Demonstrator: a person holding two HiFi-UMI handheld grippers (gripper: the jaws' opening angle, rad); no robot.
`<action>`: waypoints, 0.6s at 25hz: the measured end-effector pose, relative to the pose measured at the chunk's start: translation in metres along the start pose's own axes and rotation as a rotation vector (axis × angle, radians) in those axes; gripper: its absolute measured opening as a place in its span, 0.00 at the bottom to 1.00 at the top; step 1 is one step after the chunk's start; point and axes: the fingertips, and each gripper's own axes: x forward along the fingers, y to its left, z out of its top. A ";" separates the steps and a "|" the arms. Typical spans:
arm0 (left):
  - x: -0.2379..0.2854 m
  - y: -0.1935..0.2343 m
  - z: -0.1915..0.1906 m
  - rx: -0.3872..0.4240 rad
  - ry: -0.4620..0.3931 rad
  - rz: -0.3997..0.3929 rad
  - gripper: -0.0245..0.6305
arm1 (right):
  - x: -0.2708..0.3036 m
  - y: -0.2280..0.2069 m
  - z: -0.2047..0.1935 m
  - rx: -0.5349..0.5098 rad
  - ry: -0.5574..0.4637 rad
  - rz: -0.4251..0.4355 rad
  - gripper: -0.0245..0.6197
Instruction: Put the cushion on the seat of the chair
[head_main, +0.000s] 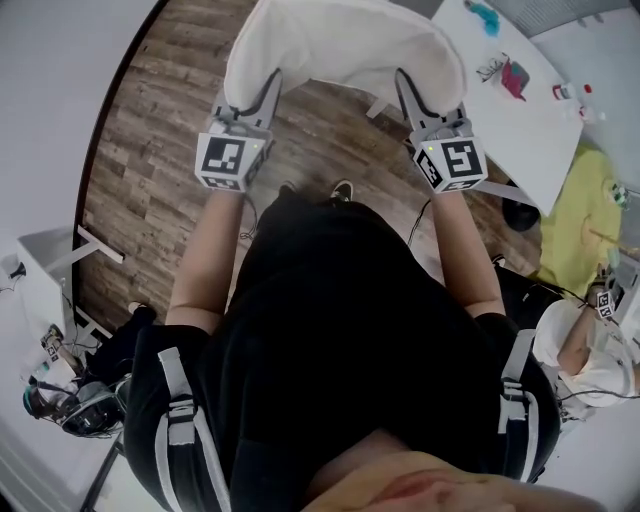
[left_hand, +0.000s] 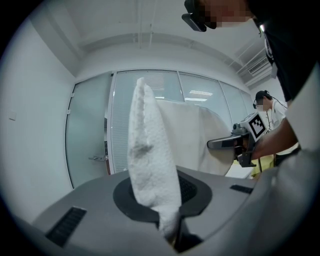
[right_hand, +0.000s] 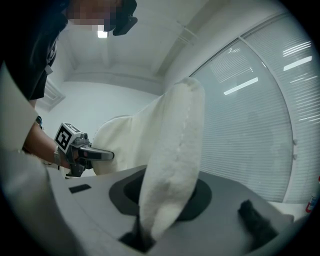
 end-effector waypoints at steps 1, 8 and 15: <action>0.003 0.001 0.001 0.003 -0.001 0.001 0.12 | 0.002 -0.002 0.000 0.000 0.000 -0.001 0.16; 0.017 0.028 0.000 0.009 -0.024 -0.009 0.12 | 0.030 -0.006 0.004 -0.008 -0.009 -0.008 0.16; 0.042 0.075 -0.004 0.006 -0.045 -0.066 0.12 | 0.074 -0.008 0.007 -0.014 0.000 -0.066 0.16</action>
